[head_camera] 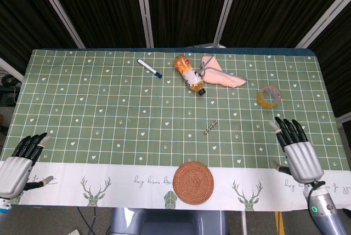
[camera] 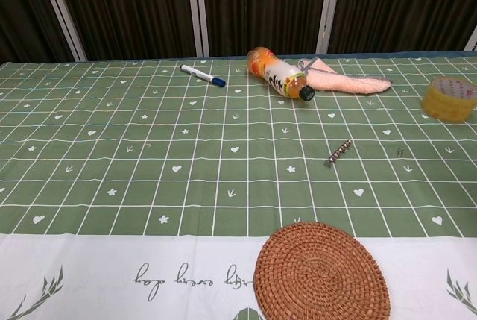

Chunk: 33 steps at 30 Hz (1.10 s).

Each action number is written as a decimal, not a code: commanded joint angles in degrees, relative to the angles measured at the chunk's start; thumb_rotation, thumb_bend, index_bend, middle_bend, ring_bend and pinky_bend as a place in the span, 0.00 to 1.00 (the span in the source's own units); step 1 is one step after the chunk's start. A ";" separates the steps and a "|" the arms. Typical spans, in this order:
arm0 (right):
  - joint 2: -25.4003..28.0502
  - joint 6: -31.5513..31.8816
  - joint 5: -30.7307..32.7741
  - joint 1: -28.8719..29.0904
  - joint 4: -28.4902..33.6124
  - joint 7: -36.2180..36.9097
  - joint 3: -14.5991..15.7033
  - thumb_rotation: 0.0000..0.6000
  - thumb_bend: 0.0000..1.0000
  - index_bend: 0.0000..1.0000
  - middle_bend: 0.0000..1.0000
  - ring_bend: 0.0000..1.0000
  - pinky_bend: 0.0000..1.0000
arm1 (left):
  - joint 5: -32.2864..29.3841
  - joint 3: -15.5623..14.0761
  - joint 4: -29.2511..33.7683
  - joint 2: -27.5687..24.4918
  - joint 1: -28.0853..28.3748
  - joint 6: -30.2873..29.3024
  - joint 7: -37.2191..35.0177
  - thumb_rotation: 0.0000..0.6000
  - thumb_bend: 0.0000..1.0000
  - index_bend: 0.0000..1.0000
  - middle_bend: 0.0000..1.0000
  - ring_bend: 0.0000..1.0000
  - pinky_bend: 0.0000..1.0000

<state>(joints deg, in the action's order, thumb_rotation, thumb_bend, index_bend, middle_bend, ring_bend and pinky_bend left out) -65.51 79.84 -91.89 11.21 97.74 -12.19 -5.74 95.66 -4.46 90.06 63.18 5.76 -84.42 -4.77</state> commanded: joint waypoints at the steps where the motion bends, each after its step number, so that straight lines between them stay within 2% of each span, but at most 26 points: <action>1: -4.19 -4.12 2.47 3.87 1.93 -4.68 -2.19 1.00 0.00 0.01 0.00 0.00 0.00 | -0.13 0.04 0.03 -0.12 0.04 0.06 -0.39 1.00 0.01 0.00 0.00 0.00 0.00; 7: -11.86 -8.58 7.52 8.43 1.55 -10.81 -4.49 1.00 0.00 0.01 0.00 0.00 0.00 | -0.45 0.06 0.09 -0.33 0.17 0.40 -1.12 1.00 0.01 0.00 0.00 0.00 0.00; 16: -23.70 -13.05 16.05 14.89 -7.25 -17.05 -8.00 1.00 0.00 0.01 0.00 0.00 0.00 | -1.68 0.32 0.42 -0.57 0.35 1.29 -1.73 1.00 0.01 0.00 0.00 0.00 0.00; 23: -30.20 -15.21 20.31 18.33 -16.34 -16.77 -9.24 1.00 0.00 0.01 0.00 0.00 0.00 | -2.27 0.31 0.55 -0.78 0.61 2.20 -2.33 1.00 0.01 0.00 0.00 0.00 0.00; 33: -35.31 -17.13 23.71 22.05 -26.07 -13.87 -11.55 1.00 0.01 0.02 0.00 0.00 0.00 | -3.02 0.42 0.72 -0.92 0.75 2.91 -2.69 1.00 0.01 0.00 0.00 0.00 0.00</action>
<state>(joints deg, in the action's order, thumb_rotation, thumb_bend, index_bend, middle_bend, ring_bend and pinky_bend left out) -99.78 63.28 -69.00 32.17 73.31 -26.86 -16.41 92.68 -4.06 90.77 62.27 6.51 -81.54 -7.43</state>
